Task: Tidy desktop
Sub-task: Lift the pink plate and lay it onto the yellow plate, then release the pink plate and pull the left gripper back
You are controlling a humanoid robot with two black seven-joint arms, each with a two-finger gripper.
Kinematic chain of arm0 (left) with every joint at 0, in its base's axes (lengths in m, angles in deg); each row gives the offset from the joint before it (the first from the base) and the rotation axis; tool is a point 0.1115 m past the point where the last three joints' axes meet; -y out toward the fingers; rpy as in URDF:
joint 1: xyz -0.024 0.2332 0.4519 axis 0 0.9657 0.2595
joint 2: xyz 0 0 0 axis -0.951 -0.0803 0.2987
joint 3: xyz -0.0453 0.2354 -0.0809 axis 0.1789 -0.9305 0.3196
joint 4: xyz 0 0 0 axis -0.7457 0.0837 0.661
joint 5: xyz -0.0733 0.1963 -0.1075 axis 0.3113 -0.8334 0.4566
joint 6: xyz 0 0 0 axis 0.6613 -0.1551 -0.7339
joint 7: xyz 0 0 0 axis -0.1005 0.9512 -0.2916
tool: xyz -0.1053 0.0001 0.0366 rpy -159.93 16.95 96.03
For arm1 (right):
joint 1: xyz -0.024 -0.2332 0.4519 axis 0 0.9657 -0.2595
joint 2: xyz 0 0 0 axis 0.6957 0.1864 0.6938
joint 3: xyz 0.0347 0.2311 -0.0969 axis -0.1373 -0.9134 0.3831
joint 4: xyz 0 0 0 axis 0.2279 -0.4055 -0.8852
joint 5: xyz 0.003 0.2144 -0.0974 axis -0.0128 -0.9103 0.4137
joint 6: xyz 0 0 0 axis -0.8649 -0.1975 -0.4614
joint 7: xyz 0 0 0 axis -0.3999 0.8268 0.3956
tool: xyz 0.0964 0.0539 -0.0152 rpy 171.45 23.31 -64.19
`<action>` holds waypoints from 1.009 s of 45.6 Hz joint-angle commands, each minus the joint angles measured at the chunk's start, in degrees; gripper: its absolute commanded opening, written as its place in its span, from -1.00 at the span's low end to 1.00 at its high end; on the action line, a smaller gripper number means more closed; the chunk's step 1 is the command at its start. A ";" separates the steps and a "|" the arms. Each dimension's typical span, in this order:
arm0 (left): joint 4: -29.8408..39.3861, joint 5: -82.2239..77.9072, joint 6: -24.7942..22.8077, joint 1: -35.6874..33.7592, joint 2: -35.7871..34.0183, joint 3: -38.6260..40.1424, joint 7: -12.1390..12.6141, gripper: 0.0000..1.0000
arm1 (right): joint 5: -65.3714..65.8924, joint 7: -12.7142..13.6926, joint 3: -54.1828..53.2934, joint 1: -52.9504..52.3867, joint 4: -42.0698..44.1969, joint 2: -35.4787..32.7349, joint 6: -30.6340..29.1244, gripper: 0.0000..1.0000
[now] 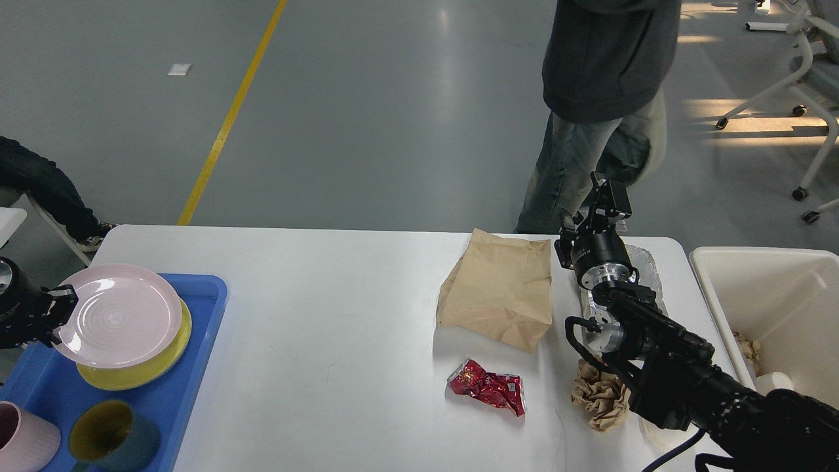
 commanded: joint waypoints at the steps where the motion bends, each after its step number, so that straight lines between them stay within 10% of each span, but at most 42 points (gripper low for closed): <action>1: -0.30 0.00 -0.02 0.73 0.57 0.36 0.01 -1.00 | 0.00 0.00 0.00 0.01 0.00 0.00 0.00 1.00; 22: -0.39 -0.09 1.12 2.49 1.01 2.21 0.01 -0.93 | 0.00 0.00 0.00 0.01 0.00 0.00 0.00 1.00; 46: -0.30 -0.17 10.52 3.20 1.10 3.70 -0.08 0.25 | 0.00 0.00 0.00 0.01 0.00 0.00 0.00 1.00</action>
